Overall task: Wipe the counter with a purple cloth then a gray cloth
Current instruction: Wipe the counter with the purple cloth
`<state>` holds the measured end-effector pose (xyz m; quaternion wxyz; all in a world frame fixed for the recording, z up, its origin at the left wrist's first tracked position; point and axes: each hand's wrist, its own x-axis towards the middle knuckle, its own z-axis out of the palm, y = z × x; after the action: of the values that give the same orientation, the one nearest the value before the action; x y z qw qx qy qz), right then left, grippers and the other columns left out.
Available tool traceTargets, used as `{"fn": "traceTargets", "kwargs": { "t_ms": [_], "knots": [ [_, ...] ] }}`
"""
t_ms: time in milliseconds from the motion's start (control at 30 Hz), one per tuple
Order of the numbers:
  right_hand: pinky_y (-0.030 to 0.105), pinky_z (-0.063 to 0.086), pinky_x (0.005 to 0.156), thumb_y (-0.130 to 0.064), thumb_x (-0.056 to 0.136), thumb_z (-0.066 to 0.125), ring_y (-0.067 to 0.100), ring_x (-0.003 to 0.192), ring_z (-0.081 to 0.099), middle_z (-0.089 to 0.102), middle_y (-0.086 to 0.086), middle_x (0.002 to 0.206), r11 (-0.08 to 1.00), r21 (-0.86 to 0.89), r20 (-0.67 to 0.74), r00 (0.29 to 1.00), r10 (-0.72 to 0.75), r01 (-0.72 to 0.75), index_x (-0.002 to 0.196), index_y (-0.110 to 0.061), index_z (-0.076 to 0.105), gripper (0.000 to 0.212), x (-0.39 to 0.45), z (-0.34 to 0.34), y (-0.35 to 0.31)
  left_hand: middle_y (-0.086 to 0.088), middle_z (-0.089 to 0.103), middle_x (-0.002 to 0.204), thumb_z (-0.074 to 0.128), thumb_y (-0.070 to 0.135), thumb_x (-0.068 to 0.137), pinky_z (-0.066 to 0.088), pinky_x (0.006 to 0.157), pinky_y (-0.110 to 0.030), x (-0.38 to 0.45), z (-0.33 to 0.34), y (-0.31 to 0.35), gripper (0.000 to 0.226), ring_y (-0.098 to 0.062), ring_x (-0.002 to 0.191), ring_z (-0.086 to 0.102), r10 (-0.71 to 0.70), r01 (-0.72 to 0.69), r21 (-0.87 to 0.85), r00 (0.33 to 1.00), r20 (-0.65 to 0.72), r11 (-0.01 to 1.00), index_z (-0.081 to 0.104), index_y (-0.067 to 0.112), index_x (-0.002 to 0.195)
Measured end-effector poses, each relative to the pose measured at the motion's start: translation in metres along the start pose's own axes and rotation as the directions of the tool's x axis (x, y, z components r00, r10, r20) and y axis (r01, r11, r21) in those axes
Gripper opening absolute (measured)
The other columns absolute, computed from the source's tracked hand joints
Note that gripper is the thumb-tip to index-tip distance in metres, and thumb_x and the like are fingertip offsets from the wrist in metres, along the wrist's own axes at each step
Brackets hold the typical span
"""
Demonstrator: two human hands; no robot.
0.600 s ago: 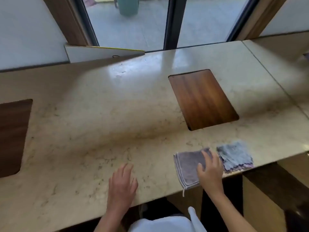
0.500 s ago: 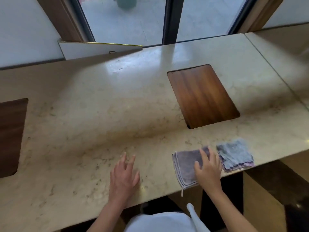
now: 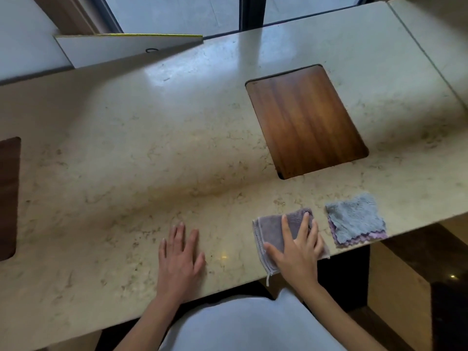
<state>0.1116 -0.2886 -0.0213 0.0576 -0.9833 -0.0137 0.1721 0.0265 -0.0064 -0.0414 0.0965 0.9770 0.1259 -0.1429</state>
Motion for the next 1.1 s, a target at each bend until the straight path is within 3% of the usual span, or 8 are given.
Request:
{"fn": "traceTargets", "kwargs": {
  "t_ms": [233, 367, 667, 967, 1100],
  "knots": [
    [0.068, 0.016, 0.114, -0.085, 0.083, 0.018, 0.055, 0.145, 0.018, 0.015, 0.034, 0.161, 0.998, -0.046, -0.012, 0.999, 0.045, -0.046, 0.158, -0.021, 0.024, 0.098, 0.002, 0.007, -0.017, -0.008, 0.001, 0.167, 0.032, 0.049, 0.092, 0.009, 0.121, -0.055, 0.001, 0.005, 0.002, 0.067, -0.022, 0.153, -0.005, -0.011, 0.011, -0.003, 1.0, 0.008, 1.0, 0.025, 0.025, 0.154],
    [0.066, 0.018, 0.113, -0.073, 0.089, 0.022, 0.056, 0.145, 0.02, 0.017, 0.034, 0.161, 0.996, -0.082, -0.031, 0.999, 0.042, -0.045, 0.158, -0.02, 0.024, 0.087, 0.002, 0.009, -0.017, -0.009, 0.007, 0.166, 0.034, 0.048, 0.091, 0.011, 0.12, -0.056, 0.001, 0.005, 0.002, 0.066, -0.024, 0.153, 0.001, -0.006, 0.007, -0.021, 1.0, 0.004, 1.0, 0.029, 0.025, 0.153],
    [0.059, 0.037, 0.098, -0.041, 0.096, 0.033, 0.049, 0.134, 0.038, 0.032, 0.028, 0.157, 0.988, -0.031, -0.114, 0.982, 0.149, -0.154, 0.148, -0.006, 0.044, 0.064, 0.004, 0.017, -0.055, -0.012, 0.016, 0.165, 0.039, 0.048, 0.092, 0.015, 0.119, -0.053, 0.001, 0.007, -0.009, 0.063, -0.025, 0.153, 0.008, 0.065, -0.065, 0.001, 0.998, -0.025, 0.998, 0.03, 0.025, 0.15],
    [0.051, 0.047, 0.083, -0.032, 0.094, 0.047, 0.039, 0.112, 0.047, 0.049, 0.022, 0.141, 0.99, -0.057, -0.317, 0.938, -0.142, 0.13, 0.139, -0.007, 0.057, 0.053, 0.003, 0.036, -0.073, -0.011, 0.03, 0.159, 0.044, 0.041, 0.09, 0.018, 0.117, -0.049, 0.003, 0.001, -0.034, 0.058, -0.024, 0.148, 0.022, 0.114, -0.118, -0.024, 0.987, -0.116, 0.993, 0.041, 0.022, 0.145],
    [0.042, 0.044, 0.082, -0.03, 0.095, 0.056, 0.036, 0.108, 0.053, 0.053, 0.018, 0.135, 0.902, 0.018, -0.354, 0.847, -0.397, 0.43, 0.131, -0.014, 0.065, 0.04, -0.003, 0.053, -0.125, -0.011, 0.035, 0.158, 0.046, 0.04, 0.09, 0.021, 0.114, -0.048, 0.005, -0.001, -0.05, 0.058, -0.024, 0.147, 0.026, 0.134, -0.138, -0.018, 0.979, -0.156, 0.99, 0.045, 0.022, 0.145]
  ]
}}
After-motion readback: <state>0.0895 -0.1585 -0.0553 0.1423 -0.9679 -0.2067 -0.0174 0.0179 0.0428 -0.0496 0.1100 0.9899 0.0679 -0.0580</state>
